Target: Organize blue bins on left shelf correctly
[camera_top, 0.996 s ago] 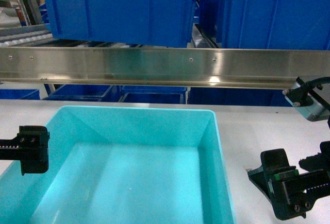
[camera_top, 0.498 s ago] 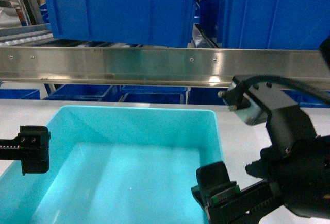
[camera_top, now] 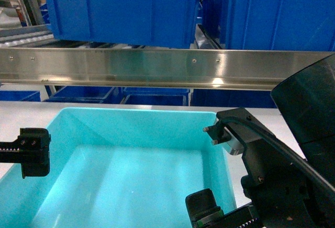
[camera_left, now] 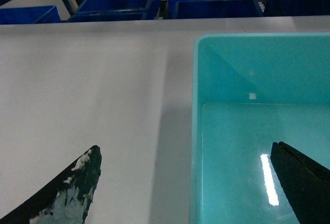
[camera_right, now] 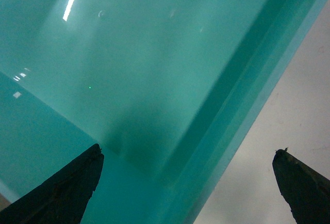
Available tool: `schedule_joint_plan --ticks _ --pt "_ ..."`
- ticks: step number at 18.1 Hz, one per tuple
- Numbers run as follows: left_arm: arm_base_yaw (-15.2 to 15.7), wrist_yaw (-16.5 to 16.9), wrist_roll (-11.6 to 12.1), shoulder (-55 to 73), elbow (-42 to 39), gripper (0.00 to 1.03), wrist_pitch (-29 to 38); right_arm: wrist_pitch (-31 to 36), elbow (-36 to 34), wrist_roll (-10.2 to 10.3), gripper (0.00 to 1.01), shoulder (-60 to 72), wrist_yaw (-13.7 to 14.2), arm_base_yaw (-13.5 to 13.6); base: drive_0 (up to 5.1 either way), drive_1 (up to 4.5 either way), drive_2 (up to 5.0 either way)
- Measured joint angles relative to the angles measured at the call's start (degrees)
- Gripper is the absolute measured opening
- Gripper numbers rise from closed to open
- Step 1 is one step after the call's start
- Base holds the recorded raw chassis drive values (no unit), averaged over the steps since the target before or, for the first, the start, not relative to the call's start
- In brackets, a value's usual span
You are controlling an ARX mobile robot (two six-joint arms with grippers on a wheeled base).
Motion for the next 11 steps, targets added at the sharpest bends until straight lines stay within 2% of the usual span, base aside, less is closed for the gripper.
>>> schedule_joint_plan --ticks 6,11 --pt "0.0 0.0 0.0 0.0 0.0 0.98 0.0 0.5 1.1 0.0 0.98 1.6 0.7 -0.1 0.0 0.0 0.0" --pt "0.0 0.0 0.0 0.0 0.0 0.98 0.0 0.9 1.6 0.0 0.98 3.0 1.3 -1.2 0.0 0.0 0.0"
